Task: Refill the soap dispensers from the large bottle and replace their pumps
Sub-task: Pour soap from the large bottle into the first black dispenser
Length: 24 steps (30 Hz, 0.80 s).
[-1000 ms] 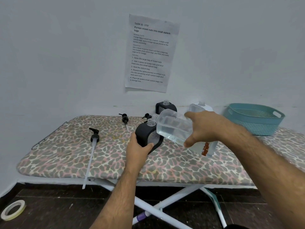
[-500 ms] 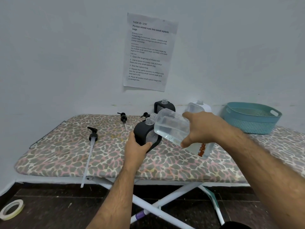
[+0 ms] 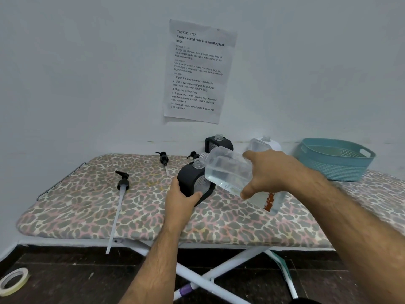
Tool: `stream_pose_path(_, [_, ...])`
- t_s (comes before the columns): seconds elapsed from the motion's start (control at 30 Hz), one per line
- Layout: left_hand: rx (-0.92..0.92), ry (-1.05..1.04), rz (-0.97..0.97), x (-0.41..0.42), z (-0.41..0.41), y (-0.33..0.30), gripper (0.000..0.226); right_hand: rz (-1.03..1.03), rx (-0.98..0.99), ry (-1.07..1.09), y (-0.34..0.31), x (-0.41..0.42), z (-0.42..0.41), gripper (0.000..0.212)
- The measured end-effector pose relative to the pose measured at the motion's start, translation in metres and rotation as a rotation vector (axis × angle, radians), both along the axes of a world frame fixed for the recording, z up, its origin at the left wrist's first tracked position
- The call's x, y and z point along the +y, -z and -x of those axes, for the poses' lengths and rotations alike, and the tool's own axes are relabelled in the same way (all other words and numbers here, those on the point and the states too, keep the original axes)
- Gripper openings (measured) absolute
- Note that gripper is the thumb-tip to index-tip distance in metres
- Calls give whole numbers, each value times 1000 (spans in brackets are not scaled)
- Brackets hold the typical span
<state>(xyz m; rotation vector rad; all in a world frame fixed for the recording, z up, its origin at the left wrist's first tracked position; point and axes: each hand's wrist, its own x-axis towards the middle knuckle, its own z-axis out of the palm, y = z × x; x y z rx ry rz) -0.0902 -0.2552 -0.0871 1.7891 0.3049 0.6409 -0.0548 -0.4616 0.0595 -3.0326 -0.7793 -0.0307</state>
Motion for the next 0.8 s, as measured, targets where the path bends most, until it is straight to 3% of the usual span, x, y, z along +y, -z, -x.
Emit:
stream_pose_path(0.6, [9, 2, 35, 1, -1, 1, 55, -3, 23, 9, -4, 1, 4, 101])
stream_pose_path(0.8, [-31, 33, 106, -2, 0, -2, 44, -1, 18, -2, -6, 1, 6, 101])
